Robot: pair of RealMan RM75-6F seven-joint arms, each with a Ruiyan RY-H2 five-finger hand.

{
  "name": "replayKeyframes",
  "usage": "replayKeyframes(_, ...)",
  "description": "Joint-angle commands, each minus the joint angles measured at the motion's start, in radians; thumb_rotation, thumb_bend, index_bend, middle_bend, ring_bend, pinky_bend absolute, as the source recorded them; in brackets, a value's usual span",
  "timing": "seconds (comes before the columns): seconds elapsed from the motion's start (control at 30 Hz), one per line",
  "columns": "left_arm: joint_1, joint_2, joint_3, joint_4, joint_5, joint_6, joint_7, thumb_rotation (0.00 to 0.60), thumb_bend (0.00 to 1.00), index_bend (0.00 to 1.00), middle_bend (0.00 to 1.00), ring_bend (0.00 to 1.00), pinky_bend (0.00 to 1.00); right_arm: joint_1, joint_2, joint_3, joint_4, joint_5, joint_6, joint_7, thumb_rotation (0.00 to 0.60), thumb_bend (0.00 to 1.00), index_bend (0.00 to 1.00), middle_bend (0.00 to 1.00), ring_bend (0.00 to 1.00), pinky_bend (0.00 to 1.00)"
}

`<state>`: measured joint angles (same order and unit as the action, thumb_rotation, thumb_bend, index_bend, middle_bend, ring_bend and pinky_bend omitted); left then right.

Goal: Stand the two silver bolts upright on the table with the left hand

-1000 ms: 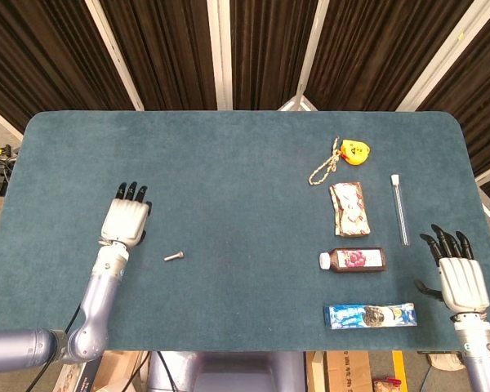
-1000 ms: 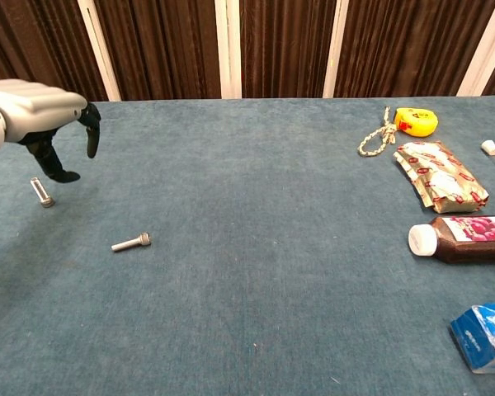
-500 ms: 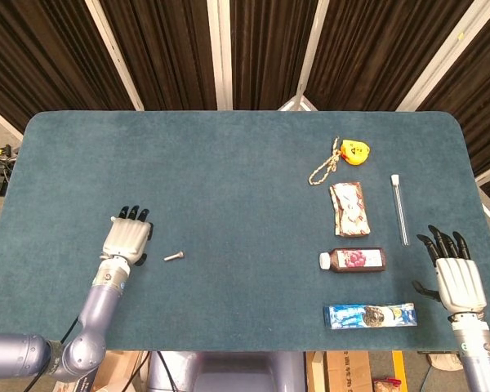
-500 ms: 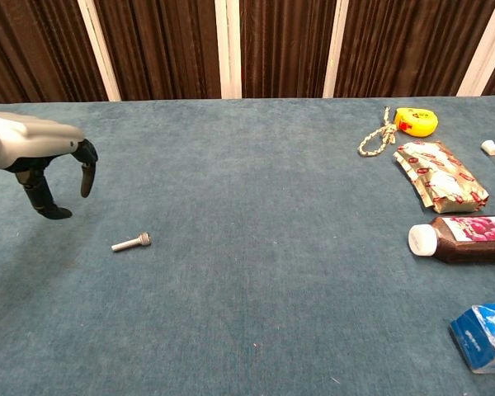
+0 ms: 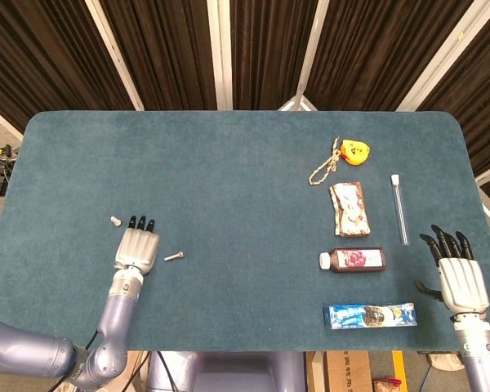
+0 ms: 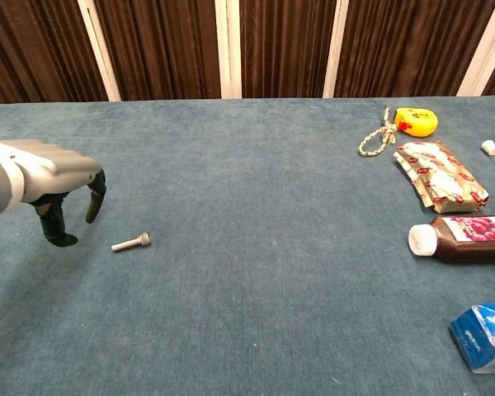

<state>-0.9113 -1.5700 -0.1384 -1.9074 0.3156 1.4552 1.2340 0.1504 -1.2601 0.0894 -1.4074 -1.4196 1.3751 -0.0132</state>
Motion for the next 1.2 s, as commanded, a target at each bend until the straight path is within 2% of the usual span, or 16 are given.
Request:
replayKeyframes(0.03, -0.010, -0.021, 0.000, 0.019, -0.007, 0.006, 0.009, 0.600, 0.42, 0.46, 0.07, 0.00, 0.00, 0.001, -0.001, -0.001, 0.002, 0.000, -0.003, 0.000, 0.600, 0.17, 0.18, 0.09, 0.12, 0.00)
replayKeyframes(0.33, -0.034, -0.076, -0.010, 0.065, -0.043, 0.009, 0.042, 0.600, 0.42, 0.46, 0.07, 0.00, 0.00, 0.001, -0.002, 0.000, 0.003, 0.001, -0.003, 0.002, 0.600, 0.17, 0.18, 0.09, 0.12, 0.00)
replayKeyframes(0.77, -0.040, -0.133, 0.004, 0.095, -0.025, 0.085, 0.078, 0.600, 0.42, 0.47, 0.08, 0.00, 0.00, -0.002, 0.006, 0.004, 0.003, 0.001, 0.002, 0.022, 0.600, 0.17, 0.18, 0.09, 0.12, 0.00)
replayKeyframes(1.2, -0.019, -0.178, 0.000, 0.186, 0.018, 0.058, 0.048, 0.600, 0.42, 0.47, 0.08, 0.00, 0.00, 0.002, -0.001, 0.000, 0.010, 0.004, -0.009, 0.014, 0.600, 0.17, 0.18, 0.09, 0.12, 0.00)
